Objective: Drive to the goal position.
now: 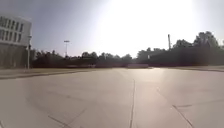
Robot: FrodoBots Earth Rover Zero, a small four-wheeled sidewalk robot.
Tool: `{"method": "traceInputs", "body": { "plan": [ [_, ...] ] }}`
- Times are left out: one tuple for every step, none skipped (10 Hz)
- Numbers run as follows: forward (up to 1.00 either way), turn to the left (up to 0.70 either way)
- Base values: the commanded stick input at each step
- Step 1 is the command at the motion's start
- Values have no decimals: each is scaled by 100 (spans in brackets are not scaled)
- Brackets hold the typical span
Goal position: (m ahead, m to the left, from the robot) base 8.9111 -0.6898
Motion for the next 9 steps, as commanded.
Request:
{"method": "traceInputs", "body": {
  "plan": [
    [70, 0],
    [70, 0],
    [70, 0],
    [70, 0],
    [70, 0],
    [70, 0],
    [70, 0],
    [70, 0],
    [70, 0]
  ]
}}
